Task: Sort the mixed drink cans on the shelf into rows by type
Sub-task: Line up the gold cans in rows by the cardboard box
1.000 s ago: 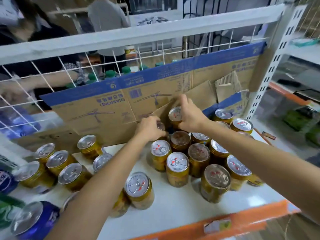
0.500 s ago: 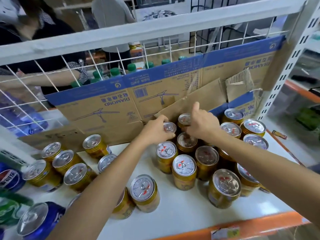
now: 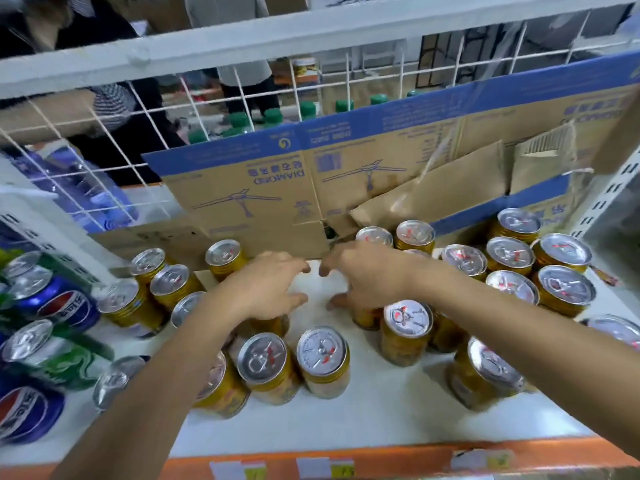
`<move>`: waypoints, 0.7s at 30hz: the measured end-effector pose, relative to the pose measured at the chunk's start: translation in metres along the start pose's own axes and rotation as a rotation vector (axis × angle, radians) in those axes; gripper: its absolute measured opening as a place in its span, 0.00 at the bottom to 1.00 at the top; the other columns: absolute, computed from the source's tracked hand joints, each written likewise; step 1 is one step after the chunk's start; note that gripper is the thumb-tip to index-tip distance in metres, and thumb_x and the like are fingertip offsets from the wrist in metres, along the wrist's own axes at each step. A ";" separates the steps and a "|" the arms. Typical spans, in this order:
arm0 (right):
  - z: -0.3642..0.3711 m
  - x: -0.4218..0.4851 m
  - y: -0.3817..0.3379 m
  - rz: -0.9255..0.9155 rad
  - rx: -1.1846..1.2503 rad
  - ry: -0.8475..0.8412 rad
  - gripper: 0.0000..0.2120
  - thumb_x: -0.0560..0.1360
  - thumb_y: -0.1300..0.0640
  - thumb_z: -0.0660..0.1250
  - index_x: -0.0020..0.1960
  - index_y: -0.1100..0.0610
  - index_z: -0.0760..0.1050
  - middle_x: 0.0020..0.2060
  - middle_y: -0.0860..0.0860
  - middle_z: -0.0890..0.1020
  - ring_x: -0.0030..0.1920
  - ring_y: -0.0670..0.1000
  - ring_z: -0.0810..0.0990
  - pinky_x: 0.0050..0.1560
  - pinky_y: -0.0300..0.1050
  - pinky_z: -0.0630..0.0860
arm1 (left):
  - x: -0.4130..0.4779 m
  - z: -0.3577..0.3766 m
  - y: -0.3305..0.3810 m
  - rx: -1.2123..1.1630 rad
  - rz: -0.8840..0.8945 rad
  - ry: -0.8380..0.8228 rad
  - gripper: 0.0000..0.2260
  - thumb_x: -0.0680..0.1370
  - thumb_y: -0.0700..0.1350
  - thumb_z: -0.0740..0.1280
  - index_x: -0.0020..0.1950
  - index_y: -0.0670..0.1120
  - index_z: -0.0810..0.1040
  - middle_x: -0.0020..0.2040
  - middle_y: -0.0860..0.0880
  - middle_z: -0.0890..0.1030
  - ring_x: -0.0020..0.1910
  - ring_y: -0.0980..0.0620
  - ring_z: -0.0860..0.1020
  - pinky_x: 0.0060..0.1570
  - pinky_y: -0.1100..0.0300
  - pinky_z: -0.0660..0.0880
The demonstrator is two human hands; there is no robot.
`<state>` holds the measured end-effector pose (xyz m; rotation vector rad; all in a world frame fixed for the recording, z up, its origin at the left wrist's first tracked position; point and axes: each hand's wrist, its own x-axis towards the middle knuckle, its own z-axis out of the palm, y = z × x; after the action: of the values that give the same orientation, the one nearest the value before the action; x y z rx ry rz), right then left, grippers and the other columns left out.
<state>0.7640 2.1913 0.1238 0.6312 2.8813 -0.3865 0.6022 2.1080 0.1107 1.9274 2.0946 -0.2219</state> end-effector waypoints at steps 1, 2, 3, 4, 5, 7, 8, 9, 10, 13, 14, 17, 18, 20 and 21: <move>0.002 0.001 -0.013 -0.096 -0.029 -0.079 0.28 0.72 0.41 0.68 0.67 0.53 0.69 0.62 0.54 0.75 0.62 0.55 0.73 0.61 0.50 0.71 | -0.007 0.003 -0.007 0.021 -0.032 -0.001 0.25 0.77 0.55 0.64 0.72 0.51 0.64 0.68 0.47 0.69 0.68 0.47 0.66 0.64 0.57 0.64; 0.004 0.001 -0.025 -0.163 -0.062 -0.143 0.30 0.71 0.41 0.69 0.68 0.52 0.68 0.62 0.53 0.75 0.63 0.55 0.72 0.61 0.49 0.71 | -0.013 0.007 -0.014 0.031 -0.063 -0.010 0.26 0.77 0.56 0.64 0.72 0.51 0.64 0.68 0.46 0.69 0.68 0.46 0.66 0.64 0.56 0.64; 0.008 0.002 -0.034 -0.203 -0.090 -0.198 0.31 0.70 0.41 0.70 0.69 0.52 0.67 0.61 0.53 0.76 0.62 0.55 0.73 0.59 0.48 0.72 | -0.019 0.010 -0.019 0.033 -0.087 -0.029 0.27 0.76 0.57 0.65 0.73 0.51 0.64 0.69 0.46 0.69 0.67 0.46 0.66 0.65 0.55 0.65; 0.012 0.002 -0.043 -0.224 -0.113 -0.250 0.33 0.69 0.41 0.71 0.69 0.52 0.67 0.60 0.53 0.77 0.60 0.55 0.74 0.55 0.45 0.73 | -0.023 0.013 -0.024 0.021 -0.106 -0.050 0.28 0.75 0.58 0.65 0.73 0.52 0.63 0.69 0.46 0.69 0.67 0.46 0.67 0.65 0.54 0.66; 0.016 0.003 -0.049 -0.230 -0.138 -0.302 0.33 0.68 0.41 0.72 0.68 0.52 0.67 0.58 0.52 0.78 0.58 0.55 0.75 0.49 0.44 0.72 | -0.027 0.016 -0.026 -0.004 -0.117 -0.060 0.29 0.75 0.59 0.65 0.73 0.52 0.62 0.70 0.46 0.68 0.68 0.46 0.67 0.65 0.53 0.66; 0.022 0.005 -0.058 -0.233 -0.212 -0.382 0.32 0.66 0.42 0.74 0.65 0.53 0.69 0.55 0.53 0.78 0.54 0.56 0.77 0.43 0.43 0.70 | -0.031 0.021 -0.028 -0.051 -0.121 -0.046 0.29 0.75 0.57 0.66 0.74 0.54 0.60 0.71 0.47 0.66 0.68 0.46 0.66 0.65 0.51 0.66; 0.023 0.007 -0.060 -0.235 -0.249 -0.395 0.30 0.66 0.42 0.74 0.63 0.54 0.70 0.54 0.54 0.78 0.52 0.56 0.78 0.42 0.43 0.70 | -0.032 0.023 -0.029 -0.057 -0.118 -0.033 0.29 0.76 0.56 0.66 0.74 0.54 0.59 0.71 0.47 0.65 0.69 0.46 0.66 0.65 0.51 0.66; 0.023 0.008 -0.061 -0.236 -0.276 -0.394 0.29 0.67 0.43 0.74 0.62 0.54 0.71 0.53 0.54 0.78 0.52 0.56 0.78 0.42 0.43 0.70 | -0.031 0.024 -0.029 -0.058 -0.120 -0.022 0.29 0.76 0.54 0.67 0.74 0.53 0.59 0.71 0.46 0.65 0.69 0.45 0.66 0.65 0.52 0.66; 0.022 0.011 -0.060 -0.234 -0.291 -0.379 0.29 0.66 0.44 0.74 0.61 0.55 0.71 0.53 0.55 0.78 0.52 0.56 0.77 0.42 0.43 0.70 | -0.030 0.026 -0.030 -0.062 -0.127 -0.010 0.29 0.76 0.53 0.67 0.74 0.53 0.59 0.70 0.46 0.65 0.68 0.45 0.66 0.64 0.52 0.67; 0.013 0.024 -0.047 -0.190 -0.282 -0.273 0.27 0.66 0.47 0.75 0.59 0.55 0.70 0.52 0.54 0.76 0.52 0.56 0.76 0.42 0.45 0.71 | -0.027 0.026 -0.031 -0.055 -0.157 0.025 0.31 0.73 0.53 0.70 0.73 0.51 0.61 0.69 0.45 0.68 0.67 0.44 0.67 0.63 0.51 0.67; 0.009 0.030 -0.040 -0.161 -0.272 -0.222 0.25 0.66 0.48 0.75 0.58 0.55 0.70 0.52 0.54 0.76 0.51 0.56 0.76 0.43 0.46 0.73 | -0.026 0.025 -0.031 -0.052 -0.169 0.035 0.33 0.72 0.54 0.71 0.73 0.50 0.62 0.68 0.45 0.69 0.67 0.44 0.67 0.63 0.51 0.68; -0.001 0.050 -0.020 -0.040 -0.285 -0.083 0.23 0.68 0.52 0.72 0.60 0.56 0.69 0.53 0.55 0.75 0.52 0.57 0.77 0.42 0.47 0.74 | -0.023 0.023 -0.026 -0.079 -0.207 0.068 0.35 0.69 0.58 0.73 0.71 0.46 0.66 0.65 0.45 0.73 0.64 0.44 0.71 0.60 0.51 0.71; -0.004 0.056 -0.015 0.009 -0.285 -0.051 0.24 0.69 0.54 0.71 0.62 0.57 0.68 0.55 0.56 0.74 0.53 0.58 0.77 0.42 0.47 0.73 | -0.022 0.023 -0.024 -0.081 -0.211 0.081 0.35 0.68 0.59 0.74 0.70 0.46 0.67 0.64 0.44 0.74 0.63 0.44 0.71 0.58 0.51 0.71; -0.008 0.063 -0.006 0.077 -0.287 -0.005 0.27 0.70 0.57 0.70 0.66 0.58 0.66 0.60 0.58 0.70 0.56 0.60 0.76 0.46 0.49 0.75 | -0.017 0.024 -0.020 -0.085 -0.203 0.106 0.35 0.68 0.60 0.74 0.69 0.47 0.68 0.63 0.44 0.75 0.62 0.44 0.72 0.58 0.52 0.71; -0.007 0.066 -0.002 0.099 -0.294 0.005 0.28 0.70 0.57 0.70 0.68 0.58 0.65 0.61 0.58 0.69 0.57 0.60 0.76 0.49 0.49 0.75 | -0.014 0.024 -0.016 -0.095 -0.192 0.113 0.35 0.68 0.60 0.74 0.69 0.47 0.68 0.64 0.44 0.75 0.63 0.44 0.72 0.58 0.52 0.70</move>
<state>0.7038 2.2171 0.1163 0.7161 2.8160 0.0533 0.5896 2.0855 0.0908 1.7233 2.3202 -0.0522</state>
